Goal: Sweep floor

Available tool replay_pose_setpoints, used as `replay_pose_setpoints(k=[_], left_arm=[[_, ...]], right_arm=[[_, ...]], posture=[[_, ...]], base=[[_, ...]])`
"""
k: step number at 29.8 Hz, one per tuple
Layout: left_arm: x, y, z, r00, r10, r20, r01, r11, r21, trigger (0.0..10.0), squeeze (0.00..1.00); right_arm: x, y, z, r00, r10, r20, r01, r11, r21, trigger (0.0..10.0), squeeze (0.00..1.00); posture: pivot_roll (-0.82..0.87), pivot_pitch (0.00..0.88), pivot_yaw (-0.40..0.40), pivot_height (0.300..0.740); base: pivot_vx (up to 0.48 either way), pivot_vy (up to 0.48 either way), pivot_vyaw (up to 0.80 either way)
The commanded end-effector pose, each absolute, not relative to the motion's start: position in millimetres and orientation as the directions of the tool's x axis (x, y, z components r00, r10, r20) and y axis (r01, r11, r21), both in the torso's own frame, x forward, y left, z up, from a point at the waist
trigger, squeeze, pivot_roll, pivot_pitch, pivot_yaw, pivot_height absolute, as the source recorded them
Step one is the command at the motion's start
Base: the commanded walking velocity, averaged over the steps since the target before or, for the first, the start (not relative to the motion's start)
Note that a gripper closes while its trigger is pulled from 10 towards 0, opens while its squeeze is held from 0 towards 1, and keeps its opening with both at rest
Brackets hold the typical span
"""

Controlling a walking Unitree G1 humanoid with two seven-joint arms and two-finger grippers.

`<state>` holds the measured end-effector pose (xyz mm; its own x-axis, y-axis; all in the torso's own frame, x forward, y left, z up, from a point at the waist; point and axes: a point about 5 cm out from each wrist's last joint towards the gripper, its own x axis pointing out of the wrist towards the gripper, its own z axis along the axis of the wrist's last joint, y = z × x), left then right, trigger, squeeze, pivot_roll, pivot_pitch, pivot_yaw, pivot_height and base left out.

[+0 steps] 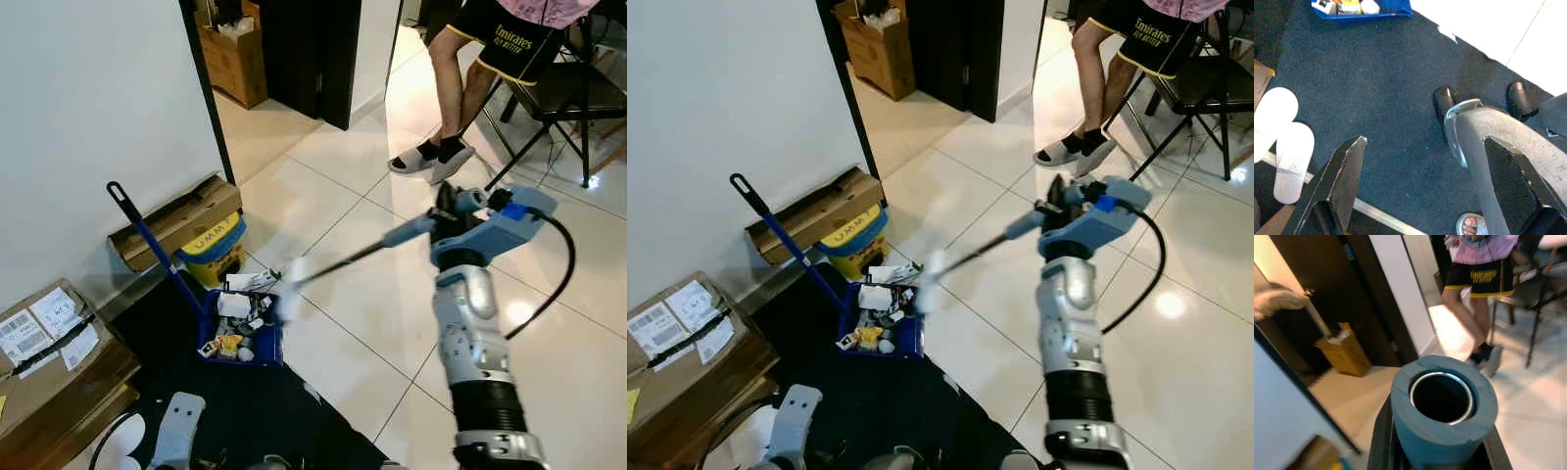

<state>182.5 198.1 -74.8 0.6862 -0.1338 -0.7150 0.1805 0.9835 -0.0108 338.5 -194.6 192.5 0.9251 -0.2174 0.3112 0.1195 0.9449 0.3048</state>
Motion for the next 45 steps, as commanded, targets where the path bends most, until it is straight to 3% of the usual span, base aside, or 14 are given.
replay_pose_setpoints(k=[1,3,7,8,11,16,26,31,45], left_arm=[[167.6,204.3,-82.1,0.641,-0.111,-0.76,0.166,0.986,-0.004,10.0,0.0],[163.5,208.8,-84.3,0.619,-0.078,-0.782,0.141,0.99,0.013,10.0,0.0],[163.8,209.5,-84.4,0.617,-0.07,-0.784,0.13,0.991,0.014,10.0,0.0],[165.1,210.1,-84.0,0.617,-0.059,-0.785,0.118,0.993,0.018,10.0,0.0],[168.3,211.0,-83.1,0.617,-0.045,-0.786,0.098,0.995,0.021,10.0,0.0],[170.8,211.4,-82.3,0.615,-0.036,-0.787,0.087,0.996,0.022,10.0,0.0],[172.7,210.4,-83.1,0.588,-0.035,-0.808,0.062,0.998,0.002,10.0,0.0],[171.6,209.8,-83.9,0.579,-0.038,-0.814,0.06,0.998,-0.004,10.0,0.0],[163.9,205.9,-88.3,0.552,-0.045,-0.833,0.058,0.998,-0.015,10.0,0.0]], right_arm=[[337.9,-192.3,197.7,0.915,-0.199,0.351,0.093,0.95,0.297,10.0,0.0],[339.1,-201.4,183.8,0.961,-0.098,0.259,0.053,0.983,0.174,10.0,0.0],[337.1,-197.0,178.6,0.968,-0.029,0.25,-0.013,0.987,0.162,10.0,0.0],[334.1,-189.1,172.5,0.968,0.072,0.24,-0.112,0.981,0.16,10.0,0.0],[331.0,-177.3,165.7,0.955,0.182,0.233,-0.217,0.967,0.134,10.0,0.0],[332.7,-174.2,163.3,0.954,0.198,0.223,-0.226,0.968,0.109,10.0,0.0],[339.8,-191.5,171.3,0.961,0.201,0.19,-0.189,0.979,-0.077,10.0,0.0],[340.2,-191.4,172.6,0.957,0.219,0.188,-0.201,0.973,-0.11,10.0,0.0],[343.0,-172.0,164.9,0.939,0.32,0.125,-0.292,0.935,-0.2,10.0,0.0]], posture=[[-0.15,0.103,0.059,0.74],[-0.15,0.078,0.061,0.74],[-0.15,0.068,0.061,0.74],[-0.15,0.054,0.06,0.74],[-0.15,0.03,0.064,0.74],[-0.15,0.007,0.065,0.74],[-0.16,0.0,0.07,0.74],[-0.16,0.0,0.07,0.74],[-0.17,0.0,0.061,0.74]], base=[[0.0,0.0,0.0],[0.0,0.0,0.0],[0.0,0.0,0.0],[0.0,0.0,0.0],[0.0,0.0,0.52],[0.0,0.0,0.76],[0.0,0.0,0.75],[0.0,-0.368,0.75],[0.0,-0.446,0.0]])
